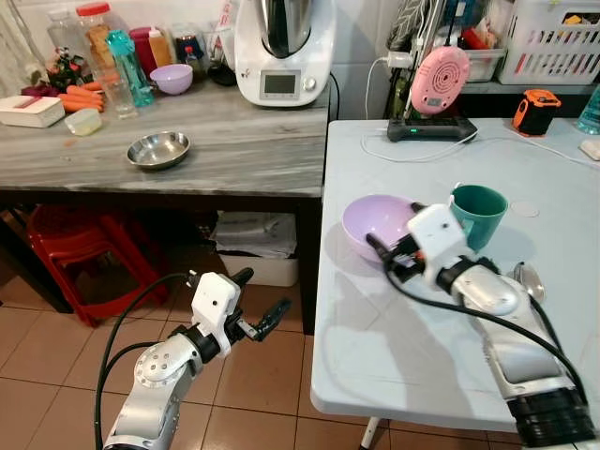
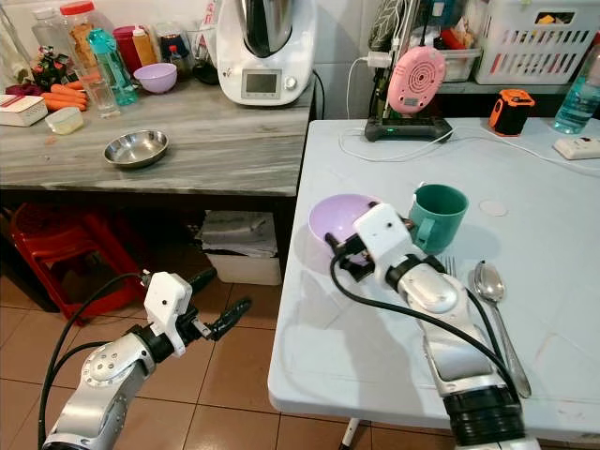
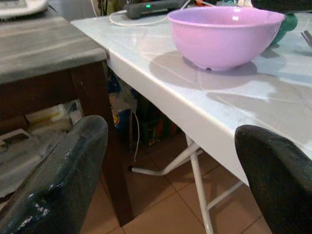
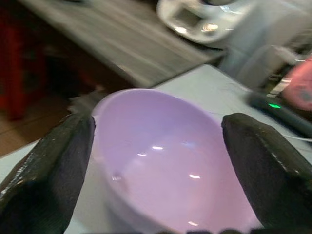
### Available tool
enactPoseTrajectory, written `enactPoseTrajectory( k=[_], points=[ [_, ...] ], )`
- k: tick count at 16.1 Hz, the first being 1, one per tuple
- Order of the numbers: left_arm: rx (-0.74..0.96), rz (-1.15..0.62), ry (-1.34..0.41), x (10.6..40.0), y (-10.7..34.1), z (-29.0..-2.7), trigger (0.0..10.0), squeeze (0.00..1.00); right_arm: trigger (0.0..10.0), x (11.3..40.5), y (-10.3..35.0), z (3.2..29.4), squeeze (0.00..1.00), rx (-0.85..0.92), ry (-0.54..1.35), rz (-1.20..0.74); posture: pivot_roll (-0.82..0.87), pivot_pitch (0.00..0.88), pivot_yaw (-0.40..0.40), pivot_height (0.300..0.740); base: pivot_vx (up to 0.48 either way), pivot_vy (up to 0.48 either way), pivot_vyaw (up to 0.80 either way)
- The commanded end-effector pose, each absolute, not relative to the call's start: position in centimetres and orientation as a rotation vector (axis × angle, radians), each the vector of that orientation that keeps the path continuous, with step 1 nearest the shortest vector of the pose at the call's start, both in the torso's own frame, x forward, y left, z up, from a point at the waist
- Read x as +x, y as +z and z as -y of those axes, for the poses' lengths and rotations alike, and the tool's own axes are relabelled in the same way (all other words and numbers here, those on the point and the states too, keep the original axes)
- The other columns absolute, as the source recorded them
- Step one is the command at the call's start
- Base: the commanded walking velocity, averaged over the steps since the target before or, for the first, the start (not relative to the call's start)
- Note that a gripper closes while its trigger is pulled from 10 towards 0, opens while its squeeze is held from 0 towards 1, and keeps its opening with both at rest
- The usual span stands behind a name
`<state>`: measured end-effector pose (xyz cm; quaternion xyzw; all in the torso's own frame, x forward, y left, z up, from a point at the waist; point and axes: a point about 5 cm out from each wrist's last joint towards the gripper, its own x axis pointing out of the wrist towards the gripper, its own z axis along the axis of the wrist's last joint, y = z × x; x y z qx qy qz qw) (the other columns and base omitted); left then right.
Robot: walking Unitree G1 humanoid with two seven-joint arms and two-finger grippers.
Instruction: Setting the table
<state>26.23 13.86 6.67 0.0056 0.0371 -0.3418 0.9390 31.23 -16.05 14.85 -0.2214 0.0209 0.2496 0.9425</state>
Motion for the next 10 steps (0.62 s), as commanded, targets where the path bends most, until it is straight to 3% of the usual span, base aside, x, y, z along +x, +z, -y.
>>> enactPoseTrajectory(
  k=[1, 6, 7, 10],
  points=[
    [0.025, -0.074, -0.696, 26.4, 6.8, -14.3, 10.0, 0.00, 10.0, 31.3, 14.8, 15.1, 0.00, -0.455, 0.592, -0.040, -0.07, 0.000, 0.067, 0.740, 0.000, 0.000, 0.00],
    [0.012, -0.076, -0.737, 26.3, 6.7, -13.9, 10.0, 0.00, 10.0, 32.0, 12.9, 16.2, 0.00, -0.546, 0.592, -0.151, -0.07, 0.000, 0.070, 0.740, 0.000, 0.000, 0.00],
    [-0.013, -0.057, -0.789, 26.0, 6.9, -13.4, 10.0, 0.00, 0.0, 32.2, 12.6, 16.8, 0.00, -0.607, 0.581, -0.165, -0.07, 0.000, 0.070, 0.740, 0.000, 0.000, 0.00],
    [-0.018, -0.050, -0.832, 25.7, 7.0, -13.2, 10.0, 0.00, 0.0, 32.7, 12.7, 17.1, 0.00, -0.744, 0.584, -0.150, -0.07, 0.000, 0.070, 0.740, 0.000, 0.000, 0.00]
  ],
)
